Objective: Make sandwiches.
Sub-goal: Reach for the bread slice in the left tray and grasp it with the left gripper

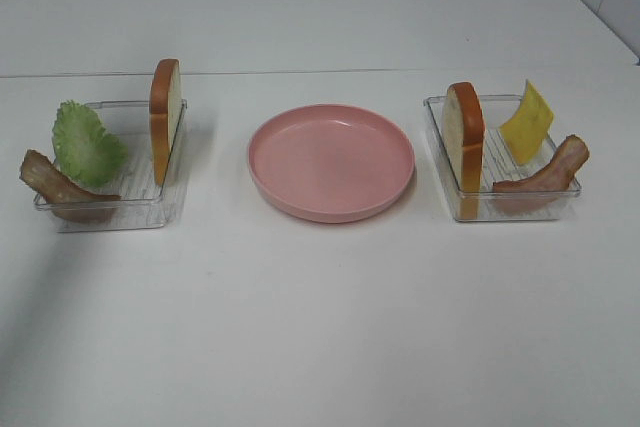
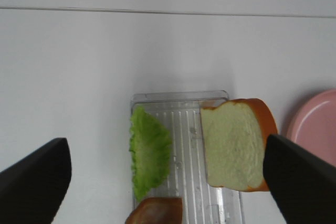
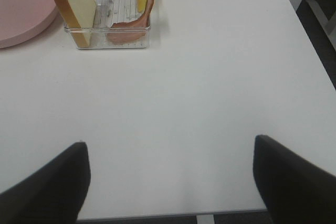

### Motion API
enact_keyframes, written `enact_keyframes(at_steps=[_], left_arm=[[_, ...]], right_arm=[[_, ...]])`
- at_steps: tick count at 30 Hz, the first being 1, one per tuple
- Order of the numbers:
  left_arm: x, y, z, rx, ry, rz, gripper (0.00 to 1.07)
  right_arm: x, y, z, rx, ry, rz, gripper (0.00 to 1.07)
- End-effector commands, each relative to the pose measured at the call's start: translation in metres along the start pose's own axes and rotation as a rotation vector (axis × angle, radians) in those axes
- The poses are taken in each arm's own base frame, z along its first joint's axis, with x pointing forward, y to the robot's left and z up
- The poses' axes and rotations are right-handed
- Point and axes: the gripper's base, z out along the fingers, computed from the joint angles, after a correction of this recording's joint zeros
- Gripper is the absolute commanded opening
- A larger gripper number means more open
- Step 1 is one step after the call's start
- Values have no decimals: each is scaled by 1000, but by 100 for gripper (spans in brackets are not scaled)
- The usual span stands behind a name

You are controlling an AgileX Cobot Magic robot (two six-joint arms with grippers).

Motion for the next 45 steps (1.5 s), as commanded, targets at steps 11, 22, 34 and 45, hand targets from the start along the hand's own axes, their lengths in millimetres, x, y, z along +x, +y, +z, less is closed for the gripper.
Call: enact_keyframes(at_steps=[11,22,34,45], left_arm=[[9,-69,68,54,197,30,91],[31,-86,132,45,307,37,91],[35,-83,149,23,293,50,87],[41,-82,158,16,322,41,42]], right_arm=[[0,0,1,4,1,-5,83],[0,0,1,5,1,-6,83],[0,0,1,5,1,-6,83],[0,0,1,5,1,-6,83]])
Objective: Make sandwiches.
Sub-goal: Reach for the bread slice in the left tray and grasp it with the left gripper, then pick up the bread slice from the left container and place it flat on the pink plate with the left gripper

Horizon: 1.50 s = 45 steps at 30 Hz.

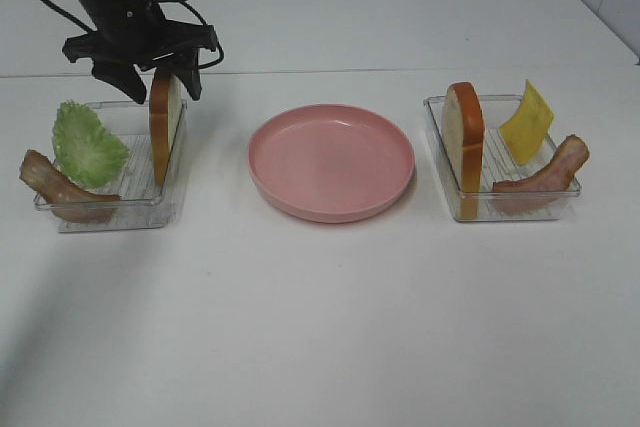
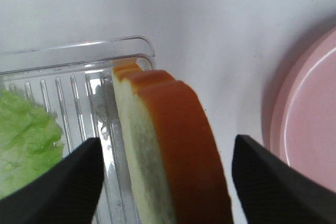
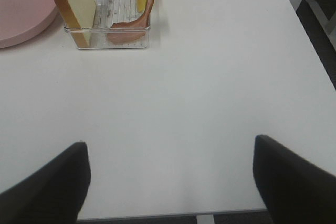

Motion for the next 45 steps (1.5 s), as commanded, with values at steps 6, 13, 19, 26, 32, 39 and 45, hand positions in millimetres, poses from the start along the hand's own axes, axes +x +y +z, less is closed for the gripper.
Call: enact_keyframes(at_steps=[6,13,19,26,32,39,45], left_arm=[[-3,-4,-6,4,-20,-3,0],[-2,-3,-21,-14,-15,-60,0],[3,-2,-39,-45,29,-63,0],[0,-6,-71,-35,-1,-57,0],[-13,-15,-104,27,-102,-58,0],[-21,-33,-112,219,-164,-110,0],[-25,-57,-95,440,-160,-133,0]], right_arm=[[0,0,1,5,1,-6,83],[0,0,1,5,1,-6,83],[0,0,1,5,1,-6,83],[0,0,1,5,1,-6,83],[0,0,1,5,1,-6,83],[0,0,1,5,1,-6,83],[0,0,1,5,1,-6,83]])
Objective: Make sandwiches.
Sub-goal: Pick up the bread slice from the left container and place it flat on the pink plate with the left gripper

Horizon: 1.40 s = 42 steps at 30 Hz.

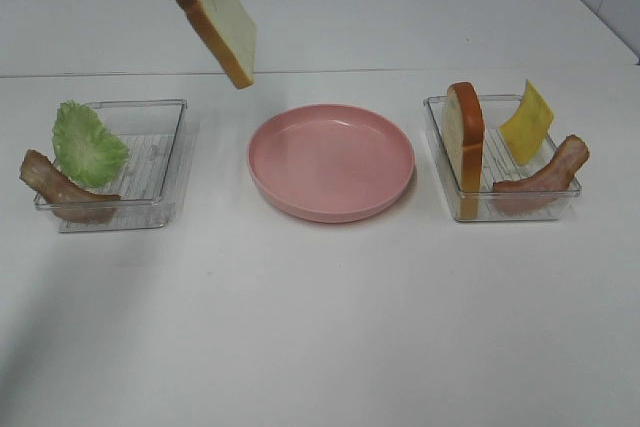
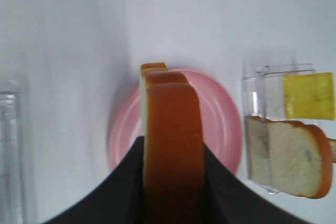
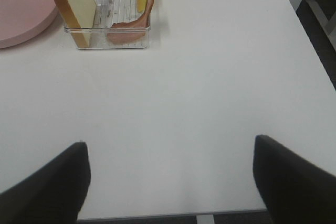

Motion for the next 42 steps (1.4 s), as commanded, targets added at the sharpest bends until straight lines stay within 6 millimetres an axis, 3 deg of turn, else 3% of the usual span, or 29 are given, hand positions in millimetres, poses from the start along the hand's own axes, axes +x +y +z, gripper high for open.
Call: enact_keyframes(at_steps=[1,3,6,8,21,29,42], left_arm=[[1,-10,7,74,-4,-2,0],[9,-18,29,123,19,32,0],[12,-22,36,129,30,44,0],[27,-33,64,147,66,90,0],[63,-49,134,212,126,121,0],[69,-38,157,215,151,63,0],[78,-26,171,157,216,-66,0]], right_arm=[[0,0,1,5,1,-6,83],[0,0,1,5,1,-6,83],[0,0,1,5,1,-6,83],[0,0,1,5,1,-6,83],[0,0,1,5,1,-6,83],[0,0,1,5,1,-6,83],[0,0,1,5,1,-6,83]])
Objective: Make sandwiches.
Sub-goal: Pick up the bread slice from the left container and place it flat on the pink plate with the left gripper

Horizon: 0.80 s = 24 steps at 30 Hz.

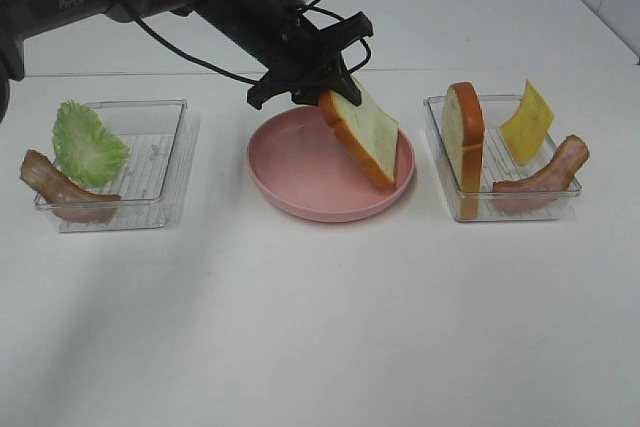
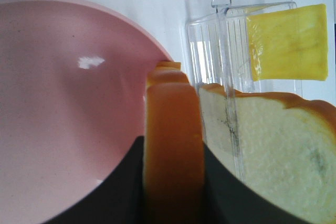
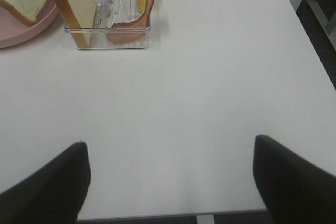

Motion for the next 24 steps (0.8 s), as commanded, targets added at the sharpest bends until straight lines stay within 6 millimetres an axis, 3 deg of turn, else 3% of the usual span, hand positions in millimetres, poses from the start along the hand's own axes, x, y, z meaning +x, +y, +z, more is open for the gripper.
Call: enact_keyframes(at_steps=[1,14,17,18,19,21,22,23,24], left_arm=[[4,4,7,-10,34,-40,0],[7,9,6,-68,62,-8,0],[7,11,6,-91,59,9,4],[7,11,6,-97,59,14,13],[7,11,6,-97,59,14,13],[6,11,6,-95,49,14,38],[6,11,6,-95,49,14,38],[6,11,6,-95,48,14,45],[6,11,6,-95,47,14,58]], right_arm=[[0,0,1,5,1,-6,83],[0,0,1,5,1,-6,83],[0,0,1,5,1,-6,83],[0,0,1,5,1,-6,83],[0,0,1,5,1,-6,83],[0,0,1,5,1,-6,83],[0,0,1,5,1,-6,83],[0,0,1,5,1,-6,83],[0,0,1,5,1,-6,83]])
